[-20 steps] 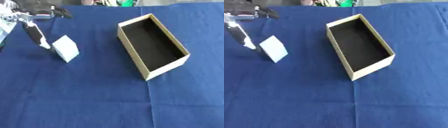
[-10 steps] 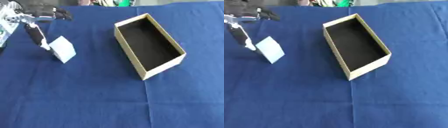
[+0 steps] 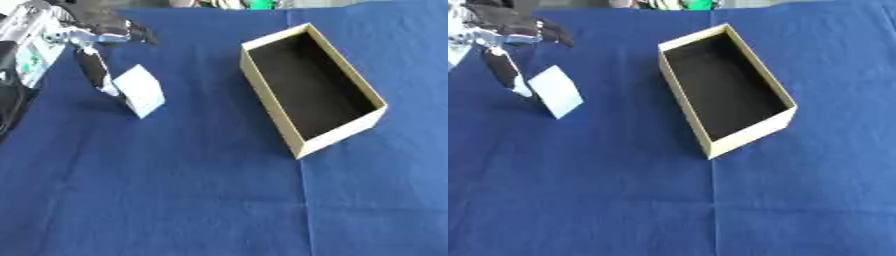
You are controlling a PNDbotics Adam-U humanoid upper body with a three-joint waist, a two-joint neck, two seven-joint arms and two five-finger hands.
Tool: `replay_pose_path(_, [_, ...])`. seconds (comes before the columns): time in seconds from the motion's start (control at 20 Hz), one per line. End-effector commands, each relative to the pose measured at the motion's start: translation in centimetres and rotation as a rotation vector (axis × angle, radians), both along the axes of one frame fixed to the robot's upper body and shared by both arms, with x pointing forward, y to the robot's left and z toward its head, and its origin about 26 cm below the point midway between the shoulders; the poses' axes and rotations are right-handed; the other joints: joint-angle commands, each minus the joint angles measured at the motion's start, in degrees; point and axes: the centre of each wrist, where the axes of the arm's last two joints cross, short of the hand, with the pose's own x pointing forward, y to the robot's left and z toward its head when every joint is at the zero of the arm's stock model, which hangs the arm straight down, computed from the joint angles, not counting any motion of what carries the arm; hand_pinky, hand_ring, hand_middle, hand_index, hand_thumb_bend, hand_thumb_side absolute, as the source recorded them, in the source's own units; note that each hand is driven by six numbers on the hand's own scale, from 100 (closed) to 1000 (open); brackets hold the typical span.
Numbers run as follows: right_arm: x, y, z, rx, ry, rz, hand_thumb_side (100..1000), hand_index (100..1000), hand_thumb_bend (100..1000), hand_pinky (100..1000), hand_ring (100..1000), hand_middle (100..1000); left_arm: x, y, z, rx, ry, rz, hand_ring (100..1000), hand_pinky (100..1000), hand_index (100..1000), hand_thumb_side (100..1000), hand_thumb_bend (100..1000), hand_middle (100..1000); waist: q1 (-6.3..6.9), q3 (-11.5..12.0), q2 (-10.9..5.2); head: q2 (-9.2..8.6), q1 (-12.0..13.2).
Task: Pick up objects on the table and place them in the box.
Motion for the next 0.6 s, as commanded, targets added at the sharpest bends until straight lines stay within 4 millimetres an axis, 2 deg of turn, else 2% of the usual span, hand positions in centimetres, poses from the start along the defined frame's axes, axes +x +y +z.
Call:
replay_pose_path(0.05, [-0.2, -0.1, 0.8, -0.012, -0.025, 0.005, 987, 809, 100, 688, 797, 656, 0.0, 0.3, 0.6, 0.28, 0.177, -0.128, 961, 829, 977, 312, 694, 931, 0.62, -0.17, -0.47, 0.57, 0.31])
replay_pose_path(0.35, [-0.2, 0.0, 0.7, -0.003, -0.022, 0.002, 986, 809, 100, 688, 798, 656, 0.3, 0.3, -0.7, 0.298, 0.211, -0.13, 953, 823, 955, 285, 644, 914, 0.63, -0.51, -0.29, -0.65, -1.18])
replay_pose_path(0.55, [-0.2, -0.1, 0.6, 0.003, -0.021, -0.001, 987, 810, 100, 689, 798, 654, 0.5, 0.3, -1.3, 0.309, 0.226, -0.135, 943, 814, 936, 242, 563, 893, 0.69, -0.83, -0.17, -1.04, -1.46])
replay_pose_path(0.6, [-0.2, -0.1, 0.6, 0.005, -0.021, -0.002, 985, 809, 100, 688, 798, 654, 0.5, 0.2, -1.4, 0.31, 0.228, -0.137, 940, 807, 928, 209, 510, 886, 0.71, -0.84, -0.16, -1.06, -1.51])
